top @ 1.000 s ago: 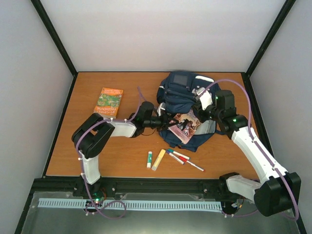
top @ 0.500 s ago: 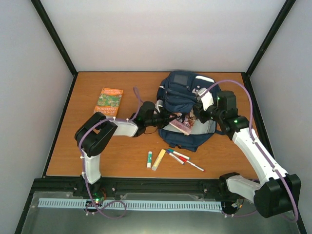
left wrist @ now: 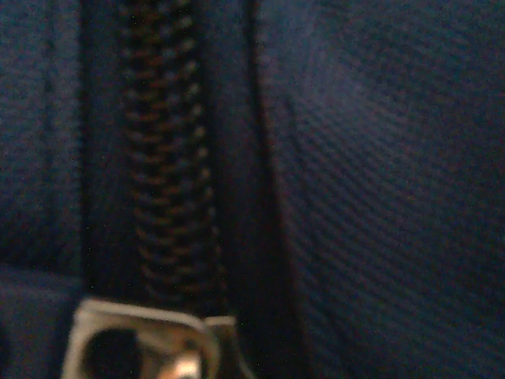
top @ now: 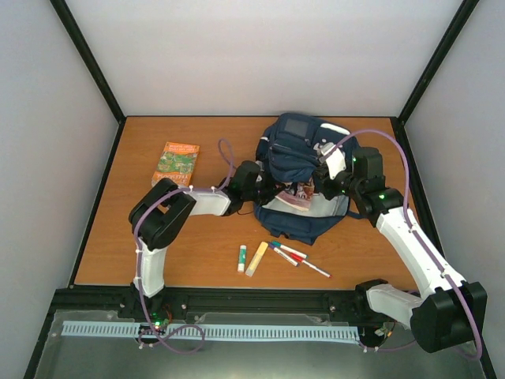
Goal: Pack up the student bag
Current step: Place the book in the student bag.
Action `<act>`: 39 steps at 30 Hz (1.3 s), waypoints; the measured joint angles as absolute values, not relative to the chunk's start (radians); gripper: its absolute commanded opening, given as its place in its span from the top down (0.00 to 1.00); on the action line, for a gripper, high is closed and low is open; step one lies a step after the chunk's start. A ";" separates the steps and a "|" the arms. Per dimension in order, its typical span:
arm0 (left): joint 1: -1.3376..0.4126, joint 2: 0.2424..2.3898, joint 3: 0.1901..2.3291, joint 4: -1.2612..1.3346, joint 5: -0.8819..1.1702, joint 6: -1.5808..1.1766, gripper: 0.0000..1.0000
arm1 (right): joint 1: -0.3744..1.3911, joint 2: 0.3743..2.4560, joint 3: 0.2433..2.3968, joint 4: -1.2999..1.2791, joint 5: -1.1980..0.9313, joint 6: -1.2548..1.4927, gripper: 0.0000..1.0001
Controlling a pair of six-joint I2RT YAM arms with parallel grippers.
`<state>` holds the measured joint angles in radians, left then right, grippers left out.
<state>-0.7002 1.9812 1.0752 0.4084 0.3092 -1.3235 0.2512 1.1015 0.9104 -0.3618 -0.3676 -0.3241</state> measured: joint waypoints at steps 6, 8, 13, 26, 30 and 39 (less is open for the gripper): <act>-0.704 2.004 1.090 0.401 0.276 -1.332 0.72 | 0.251 1.102 0.905 -0.362 -0.370 -0.324 0.97; -0.704 2.004 1.090 0.395 0.264 -1.333 0.61 | 0.251 1.102 0.905 -0.361 -0.373 -0.324 0.97; -0.704 1.977 1.073 0.355 0.249 -1.338 0.44 | 0.248 1.102 0.904 -0.361 -0.377 -0.324 0.97; -0.712 1.787 1.056 0.085 0.219 -1.240 0.23 | 0.247 1.102 0.904 -0.348 -0.383 -0.324 0.97; -0.729 1.749 1.056 -0.031 0.178 -1.191 0.23 | 0.247 1.102 0.904 -0.350 -0.391 -0.324 0.97; -0.815 1.627 1.004 -0.131 0.110 -1.119 0.36 | 0.246 1.102 0.904 -0.351 -0.398 -0.324 0.97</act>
<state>-0.8146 1.6268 1.0042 -0.1314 0.1097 -1.1187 0.2462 1.1015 0.9035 -0.3508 -0.3981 -0.3244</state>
